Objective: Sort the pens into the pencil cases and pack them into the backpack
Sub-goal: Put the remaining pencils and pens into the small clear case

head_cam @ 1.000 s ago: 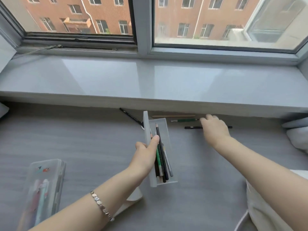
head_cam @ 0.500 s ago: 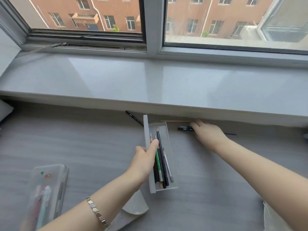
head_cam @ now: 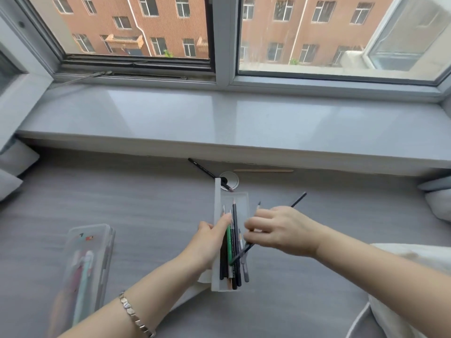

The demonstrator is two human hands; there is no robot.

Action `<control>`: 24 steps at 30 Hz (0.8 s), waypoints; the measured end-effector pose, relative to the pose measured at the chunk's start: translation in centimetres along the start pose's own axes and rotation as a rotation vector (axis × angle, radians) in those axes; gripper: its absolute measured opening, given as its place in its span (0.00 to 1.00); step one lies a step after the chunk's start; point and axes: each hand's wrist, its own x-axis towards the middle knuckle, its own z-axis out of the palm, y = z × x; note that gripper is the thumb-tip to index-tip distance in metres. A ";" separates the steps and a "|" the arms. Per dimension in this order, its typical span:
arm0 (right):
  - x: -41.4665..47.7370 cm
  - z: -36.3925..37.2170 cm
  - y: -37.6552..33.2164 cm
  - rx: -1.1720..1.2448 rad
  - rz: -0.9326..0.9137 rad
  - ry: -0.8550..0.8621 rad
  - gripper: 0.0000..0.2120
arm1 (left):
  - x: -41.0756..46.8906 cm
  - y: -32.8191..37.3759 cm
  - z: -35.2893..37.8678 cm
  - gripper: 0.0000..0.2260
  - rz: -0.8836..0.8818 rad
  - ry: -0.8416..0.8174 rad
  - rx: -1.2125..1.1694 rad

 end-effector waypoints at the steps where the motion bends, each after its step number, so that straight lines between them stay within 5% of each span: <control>1: 0.3 0.1 -0.6 0.013 -0.007 -0.028 0.08 | -0.3 -0.1 0.2 0.24 0.008 -0.015 0.016; 6: -0.2 0.2 -2.0 0.158 -0.005 -0.175 0.11 | -1.3 -0.9 0.4 0.29 0.047 -0.025 0.070; 14: -1.5 1.7 -3.1 0.257 -0.122 -0.111 0.11 | -2.3 -1.1 0.2 0.14 0.105 -0.057 0.106; 20: -2.4 2.2 -2.5 0.396 0.041 -0.058 0.12 | -1.1 -0.5 -0.1 0.22 0.133 -0.027 0.032; 24: -0.8 2.1 2.8 0.293 0.545 0.201 0.11 | 0.1 0.7 -0.3 0.18 0.077 -0.035 0.059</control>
